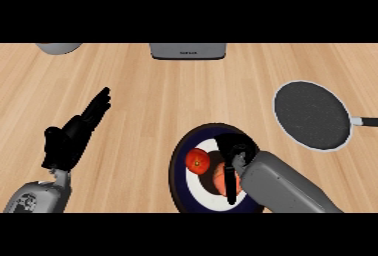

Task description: Pick the squash from the plate and place it in the pan

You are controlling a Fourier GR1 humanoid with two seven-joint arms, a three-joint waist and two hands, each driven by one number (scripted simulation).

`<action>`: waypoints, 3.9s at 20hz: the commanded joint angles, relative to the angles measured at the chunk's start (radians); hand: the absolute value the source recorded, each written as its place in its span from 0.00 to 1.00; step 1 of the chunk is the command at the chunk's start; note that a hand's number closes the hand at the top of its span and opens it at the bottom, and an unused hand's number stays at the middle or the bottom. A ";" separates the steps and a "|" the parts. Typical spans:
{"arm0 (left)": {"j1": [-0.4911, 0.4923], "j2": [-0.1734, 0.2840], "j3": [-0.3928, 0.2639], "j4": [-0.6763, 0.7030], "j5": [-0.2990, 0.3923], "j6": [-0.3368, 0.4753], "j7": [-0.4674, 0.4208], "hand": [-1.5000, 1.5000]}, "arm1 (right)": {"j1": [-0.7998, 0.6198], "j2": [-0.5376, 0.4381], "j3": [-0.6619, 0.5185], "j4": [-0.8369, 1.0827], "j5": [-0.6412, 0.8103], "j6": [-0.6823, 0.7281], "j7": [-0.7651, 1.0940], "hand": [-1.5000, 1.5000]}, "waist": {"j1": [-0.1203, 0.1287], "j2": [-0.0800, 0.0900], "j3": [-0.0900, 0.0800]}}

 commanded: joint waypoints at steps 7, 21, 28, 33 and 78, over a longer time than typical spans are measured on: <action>0.023 -0.017 0.033 -0.070 -0.006 -0.031 0.036 0.50 | 0.104 0.031 -0.049 -0.023 0.118 0.075 0.059 0.00 | 0.001 -0.001 0.000; 0.003 -0.064 0.022 -0.024 -0.066 -0.035 0.021 0.50 | 0.148 0.088 -0.065 0.040 0.234 0.127 -0.127 1.00 | -0.001 0.001 0.000; -0.033 -0.050 0.080 -0.004 -0.054 -0.059 0.039 0.50 | 0.189 0.125 -0.063 -0.154 0.413 -0.014 -0.117 1.00 | -0.008 -0.001 0.001; 0.038 -0.061 0.079 -0.018 -0.054 -0.034 0.037 0.50 | 0.297 0.001 0.016 -0.528 0.579 -0.256 -0.214 1.00 | -0.070 -0.030 0.003; 0.042 -0.105 0.087 -0.078 -0.092 -0.111 0.035 0.50 | 0.127 -0.207 -0.791 0.371 0.305 -0.977 -1.300 1.00 | 0.015 0.004 0.001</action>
